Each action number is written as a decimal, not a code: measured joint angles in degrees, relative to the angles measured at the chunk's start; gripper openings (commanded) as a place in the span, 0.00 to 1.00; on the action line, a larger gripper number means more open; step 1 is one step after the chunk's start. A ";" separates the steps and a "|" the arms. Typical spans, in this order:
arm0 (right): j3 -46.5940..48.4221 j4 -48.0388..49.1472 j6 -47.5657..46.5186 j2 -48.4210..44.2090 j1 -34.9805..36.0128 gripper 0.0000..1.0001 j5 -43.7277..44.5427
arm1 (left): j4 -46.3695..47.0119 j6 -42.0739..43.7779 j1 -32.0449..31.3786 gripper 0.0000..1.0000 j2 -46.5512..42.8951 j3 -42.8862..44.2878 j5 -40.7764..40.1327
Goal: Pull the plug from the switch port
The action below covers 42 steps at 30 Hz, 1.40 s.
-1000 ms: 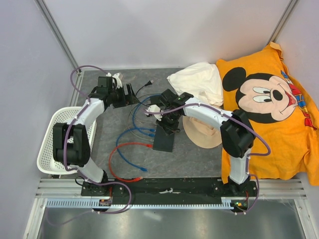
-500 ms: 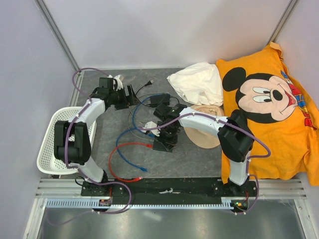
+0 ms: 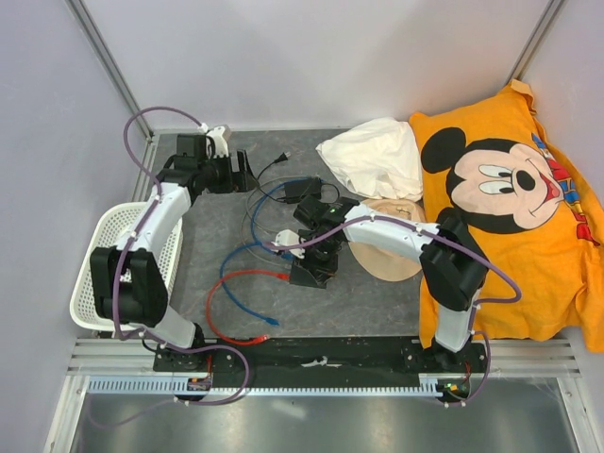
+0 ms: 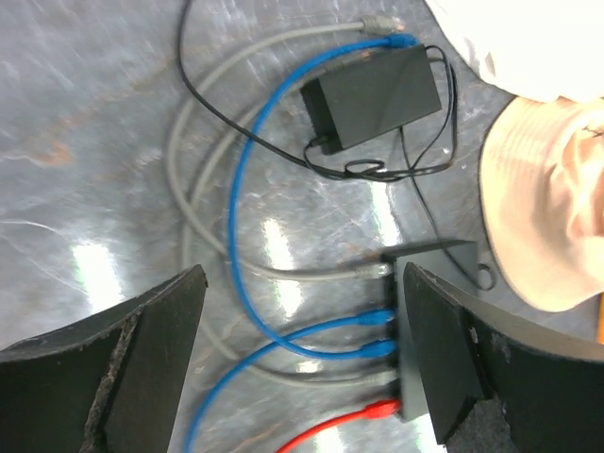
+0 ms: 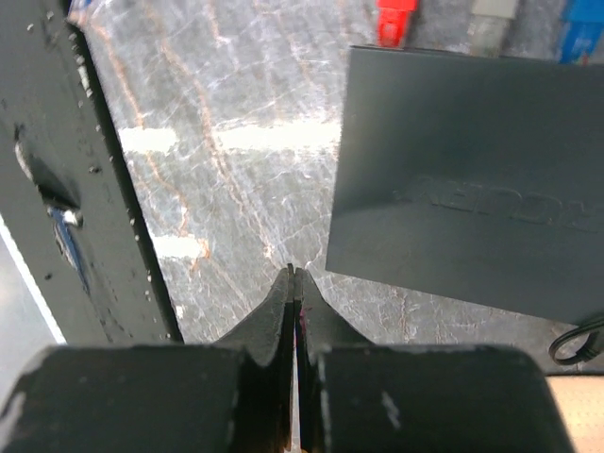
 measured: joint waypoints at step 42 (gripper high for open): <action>-3.91 10.82 2.45 5.46 8.20 0.00 30.64 | -14.05 10.10 1.84 0.94 -10.32 -1.16 -1.51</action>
